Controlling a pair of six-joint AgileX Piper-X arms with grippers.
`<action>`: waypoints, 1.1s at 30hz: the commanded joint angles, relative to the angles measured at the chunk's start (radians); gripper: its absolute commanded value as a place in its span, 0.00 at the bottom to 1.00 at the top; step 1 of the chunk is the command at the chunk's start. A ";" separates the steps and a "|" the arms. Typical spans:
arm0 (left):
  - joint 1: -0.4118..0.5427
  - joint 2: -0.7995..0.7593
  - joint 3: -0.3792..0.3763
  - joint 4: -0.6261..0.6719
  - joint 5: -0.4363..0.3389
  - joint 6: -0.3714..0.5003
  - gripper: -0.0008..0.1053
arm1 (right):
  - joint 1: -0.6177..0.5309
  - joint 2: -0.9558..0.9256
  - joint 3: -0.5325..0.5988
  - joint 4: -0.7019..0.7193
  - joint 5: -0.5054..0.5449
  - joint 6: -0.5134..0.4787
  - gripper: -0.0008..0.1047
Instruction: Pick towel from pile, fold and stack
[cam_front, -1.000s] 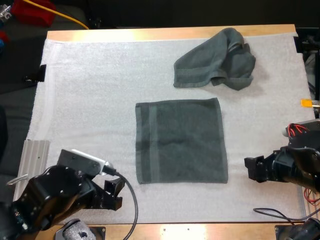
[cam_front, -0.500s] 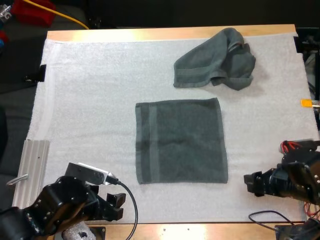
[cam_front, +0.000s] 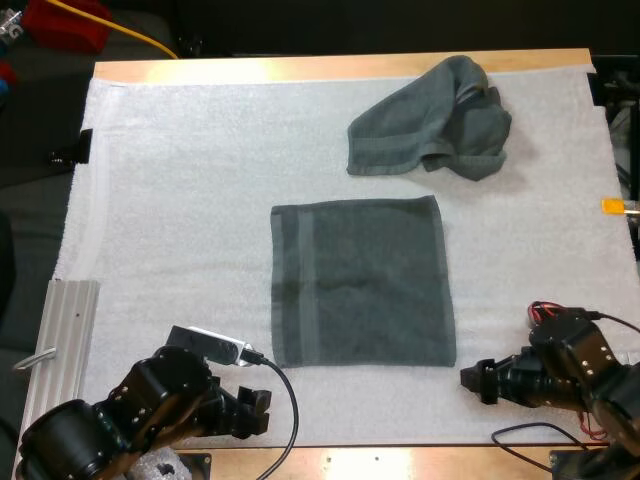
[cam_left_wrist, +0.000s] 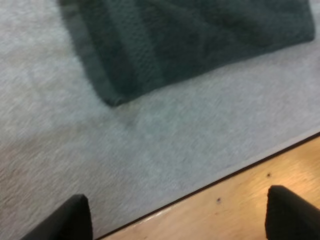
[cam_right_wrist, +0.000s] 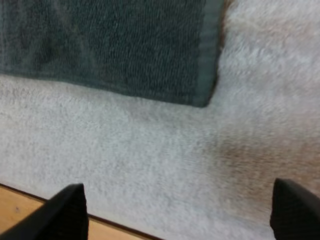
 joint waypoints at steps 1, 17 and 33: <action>-0.005 -0.006 0.007 -0.028 0.013 -0.018 0.66 | -0.004 -0.005 0.037 -0.068 -0.029 0.043 0.69; -0.005 -0.006 0.008 -0.040 0.033 -0.023 0.66 | -0.004 -0.005 0.331 -0.562 -0.037 0.362 0.69; -0.005 -0.006 0.008 -0.040 0.055 -0.023 0.66 | -0.004 0.171 0.415 -0.860 -0.038 0.528 0.69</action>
